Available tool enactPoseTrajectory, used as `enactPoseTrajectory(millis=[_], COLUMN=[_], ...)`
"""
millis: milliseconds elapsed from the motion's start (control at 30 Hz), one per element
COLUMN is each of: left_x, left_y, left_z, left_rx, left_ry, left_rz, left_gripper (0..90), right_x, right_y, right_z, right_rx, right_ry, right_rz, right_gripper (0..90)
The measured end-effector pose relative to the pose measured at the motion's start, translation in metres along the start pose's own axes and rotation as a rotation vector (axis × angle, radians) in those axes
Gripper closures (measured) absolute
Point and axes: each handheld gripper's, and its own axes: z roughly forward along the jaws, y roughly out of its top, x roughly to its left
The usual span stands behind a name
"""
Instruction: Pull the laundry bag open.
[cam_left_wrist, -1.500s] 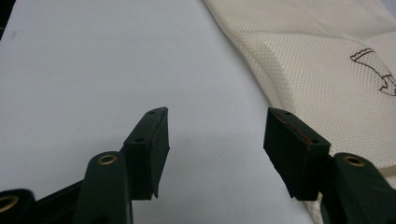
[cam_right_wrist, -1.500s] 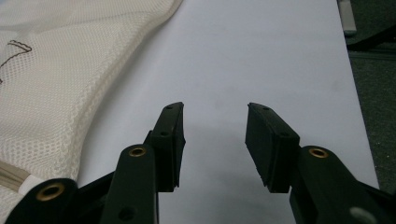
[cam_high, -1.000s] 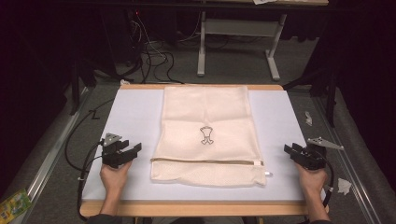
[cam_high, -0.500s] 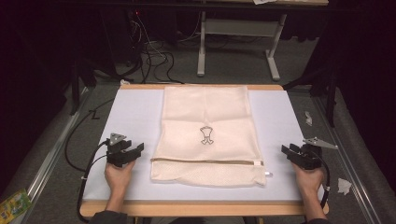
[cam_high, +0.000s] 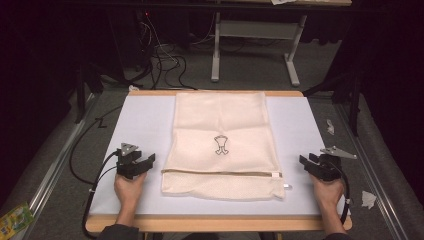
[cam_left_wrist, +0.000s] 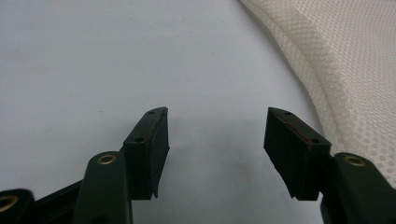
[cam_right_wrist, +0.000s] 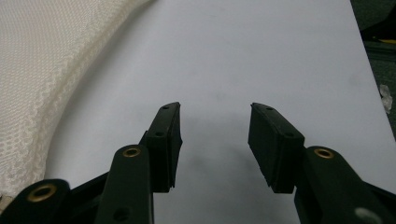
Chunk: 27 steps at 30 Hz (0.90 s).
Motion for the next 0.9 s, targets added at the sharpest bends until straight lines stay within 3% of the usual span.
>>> enactPoseTrajectory(millis=[100,267,533,633,900], left_x=[-0.0006,-0.0014,-0.0050,-0.0056,-0.0064], left_y=[-0.0005,-0.0008,-0.0020,-0.0022,-0.0027], left_z=[0.0001,0.0004,0.0008,0.0008,0.0001], left_rx=[0.002,0.006,0.001,0.001,-0.002], left_ry=[0.001,0.005,0.018,0.017,0.014], left_rz=[0.007,0.011,0.047,0.054,0.065], left_gripper=[40.5,40.3,38.6,37.6,36.7], right_x=[0.0002,-0.0002,0.0052,0.0039,0.0051], right_y=[0.0000,-0.0004,-0.0001,-0.0003,-0.0005], right_z=[0.0000,-0.0005,0.0023,0.0024,0.0031], right_rx=[-0.003,-0.004,0.024,0.024,0.029], right_ry=[-0.003,-0.005,-0.032,-0.030,-0.034], right_rz=[-0.009,0.017,-0.038,-0.019,-0.027], right_gripper=[53.7,51.9,47.9,46.7,45.2])
